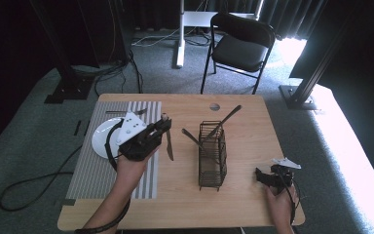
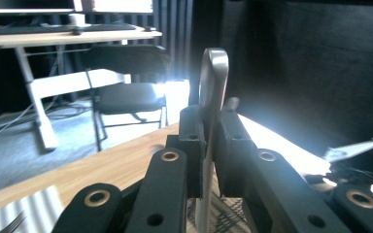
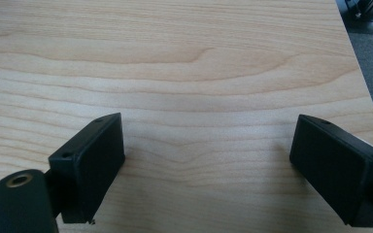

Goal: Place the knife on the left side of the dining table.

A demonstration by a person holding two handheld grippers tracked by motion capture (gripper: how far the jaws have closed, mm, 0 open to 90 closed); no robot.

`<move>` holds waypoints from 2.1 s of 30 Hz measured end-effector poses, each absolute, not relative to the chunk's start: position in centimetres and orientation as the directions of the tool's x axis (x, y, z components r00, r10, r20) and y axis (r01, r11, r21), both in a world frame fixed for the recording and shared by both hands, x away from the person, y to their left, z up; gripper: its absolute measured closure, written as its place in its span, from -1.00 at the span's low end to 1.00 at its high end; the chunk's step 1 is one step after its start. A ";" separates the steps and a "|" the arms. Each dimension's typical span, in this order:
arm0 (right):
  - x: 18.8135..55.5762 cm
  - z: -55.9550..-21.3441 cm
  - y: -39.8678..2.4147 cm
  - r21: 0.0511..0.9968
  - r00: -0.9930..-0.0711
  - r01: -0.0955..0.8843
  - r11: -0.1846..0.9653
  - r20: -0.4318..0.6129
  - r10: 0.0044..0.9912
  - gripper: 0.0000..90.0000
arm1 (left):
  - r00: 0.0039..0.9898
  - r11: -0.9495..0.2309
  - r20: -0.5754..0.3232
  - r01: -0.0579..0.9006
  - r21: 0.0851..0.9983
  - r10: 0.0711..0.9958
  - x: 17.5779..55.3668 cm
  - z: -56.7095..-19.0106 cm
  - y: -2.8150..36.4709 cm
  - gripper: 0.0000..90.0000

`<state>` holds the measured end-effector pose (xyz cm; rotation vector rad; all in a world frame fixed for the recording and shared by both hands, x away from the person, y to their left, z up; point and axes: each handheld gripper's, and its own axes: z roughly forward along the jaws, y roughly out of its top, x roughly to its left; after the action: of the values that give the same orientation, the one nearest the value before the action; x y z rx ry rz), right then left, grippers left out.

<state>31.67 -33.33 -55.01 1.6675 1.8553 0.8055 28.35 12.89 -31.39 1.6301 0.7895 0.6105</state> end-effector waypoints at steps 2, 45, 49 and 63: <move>31.7 -55.0 -33.3 0.723 -0.111 0.688 0.067 0.014 0.994 -0.74 | 0.610 -0.084 -0.050 0.189 0.978 0.791 28.6 -32.2 14.0 0.86; 31.7 -55.0 -33.3 0.723 -0.111 0.688 0.066 0.014 0.994 -0.74 | 0.390 0.042 -0.180 0.338 0.940 0.903 30.9 -42.0 18.9 0.86; 31.7 -55.0 -33.3 0.722 -0.111 0.689 0.067 0.014 0.994 -0.74 | 0.368 0.048 -0.180 0.341 0.939 0.912 30.2 -42.0 19.3 0.85; 31.7 -55.0 -33.3 0.722 -0.110 0.689 0.066 0.014 0.994 -0.74 | 0.248 0.155 -0.247 0.336 0.929 0.937 28.3 -43.3 23.2 0.73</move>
<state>31.68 -33.31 -55.01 1.6699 1.8540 0.8057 28.25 23.18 -43.31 1.3964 1.2981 0.6749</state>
